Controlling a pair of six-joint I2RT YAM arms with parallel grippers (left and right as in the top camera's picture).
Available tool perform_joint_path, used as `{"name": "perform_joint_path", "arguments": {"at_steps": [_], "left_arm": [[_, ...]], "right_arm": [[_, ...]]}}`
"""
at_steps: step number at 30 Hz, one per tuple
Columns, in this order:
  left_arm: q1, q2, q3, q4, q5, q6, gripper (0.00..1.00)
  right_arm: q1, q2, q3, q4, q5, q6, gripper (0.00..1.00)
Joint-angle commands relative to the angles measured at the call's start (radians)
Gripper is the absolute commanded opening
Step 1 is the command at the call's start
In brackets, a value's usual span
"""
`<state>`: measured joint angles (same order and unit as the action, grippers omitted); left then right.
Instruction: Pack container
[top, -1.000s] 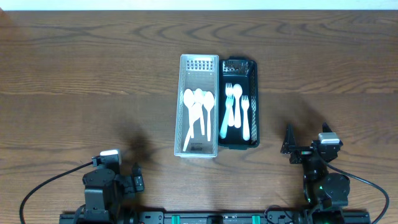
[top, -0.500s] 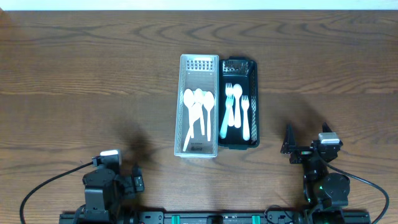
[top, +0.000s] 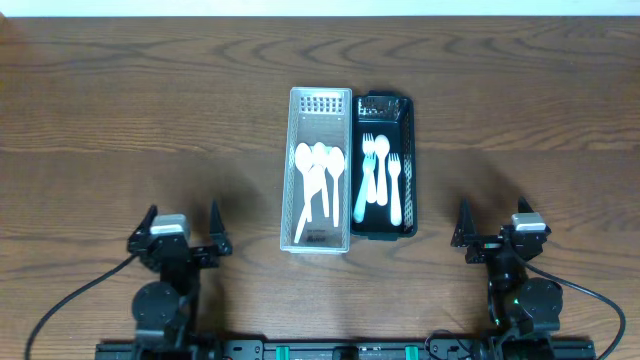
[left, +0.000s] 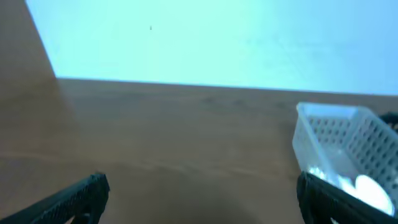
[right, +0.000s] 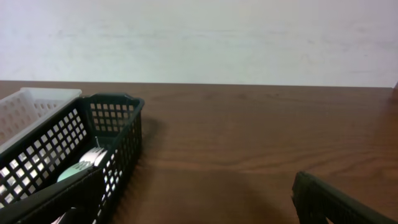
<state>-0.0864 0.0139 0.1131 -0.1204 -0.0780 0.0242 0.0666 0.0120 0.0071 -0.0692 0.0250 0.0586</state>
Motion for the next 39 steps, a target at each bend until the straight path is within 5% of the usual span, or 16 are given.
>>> {"name": "perform_joint_path", "arguments": {"at_steps": [1,39], "left_arm": [[-0.003,-0.012,-0.093,0.113,0.034,0.028,0.98],[-0.003,0.017,-0.109,0.050,0.045,0.020,0.98]], "right_arm": [[0.010,-0.007,-0.002,-0.005,-0.007,-0.015,0.99],[0.010,-0.007,-0.002,-0.005,-0.007,-0.015,0.99]]}}
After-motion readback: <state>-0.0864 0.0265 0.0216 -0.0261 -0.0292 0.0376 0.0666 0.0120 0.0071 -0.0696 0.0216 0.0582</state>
